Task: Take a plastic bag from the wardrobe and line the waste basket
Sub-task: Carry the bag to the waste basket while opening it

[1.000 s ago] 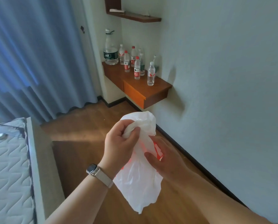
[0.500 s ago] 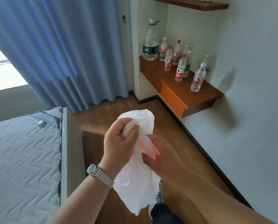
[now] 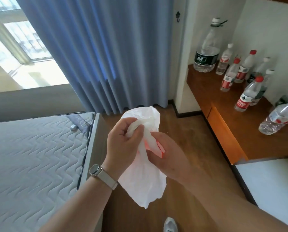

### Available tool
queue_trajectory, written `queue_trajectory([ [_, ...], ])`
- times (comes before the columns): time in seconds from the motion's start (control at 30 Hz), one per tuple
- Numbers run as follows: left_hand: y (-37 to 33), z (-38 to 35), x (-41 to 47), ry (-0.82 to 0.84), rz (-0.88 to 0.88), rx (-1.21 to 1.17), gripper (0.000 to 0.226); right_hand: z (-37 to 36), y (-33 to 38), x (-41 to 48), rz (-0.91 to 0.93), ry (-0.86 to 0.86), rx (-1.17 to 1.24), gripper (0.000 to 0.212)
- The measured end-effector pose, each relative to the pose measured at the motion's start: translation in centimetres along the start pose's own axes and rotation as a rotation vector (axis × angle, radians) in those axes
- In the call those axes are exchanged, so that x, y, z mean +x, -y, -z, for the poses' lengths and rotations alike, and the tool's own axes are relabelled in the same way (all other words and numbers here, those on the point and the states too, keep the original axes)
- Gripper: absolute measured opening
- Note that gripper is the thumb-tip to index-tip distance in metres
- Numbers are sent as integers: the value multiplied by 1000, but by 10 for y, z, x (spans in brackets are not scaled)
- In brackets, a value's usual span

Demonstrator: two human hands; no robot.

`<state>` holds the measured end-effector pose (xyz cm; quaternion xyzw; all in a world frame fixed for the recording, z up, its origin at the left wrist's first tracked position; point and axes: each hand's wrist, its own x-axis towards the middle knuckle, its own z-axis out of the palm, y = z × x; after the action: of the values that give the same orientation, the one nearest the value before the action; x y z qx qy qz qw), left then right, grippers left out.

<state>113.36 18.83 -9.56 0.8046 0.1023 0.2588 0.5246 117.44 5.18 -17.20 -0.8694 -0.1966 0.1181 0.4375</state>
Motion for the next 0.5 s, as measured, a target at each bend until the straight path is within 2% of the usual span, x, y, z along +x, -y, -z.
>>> queue_trajectory([
  [0.23,33,11,68,-131,1,4,35,-6,21,78,209,104,-91,51],
  [0.5,93,25,173,-120,39,-42,32,-36,26,196,168,130,-129,50],
])
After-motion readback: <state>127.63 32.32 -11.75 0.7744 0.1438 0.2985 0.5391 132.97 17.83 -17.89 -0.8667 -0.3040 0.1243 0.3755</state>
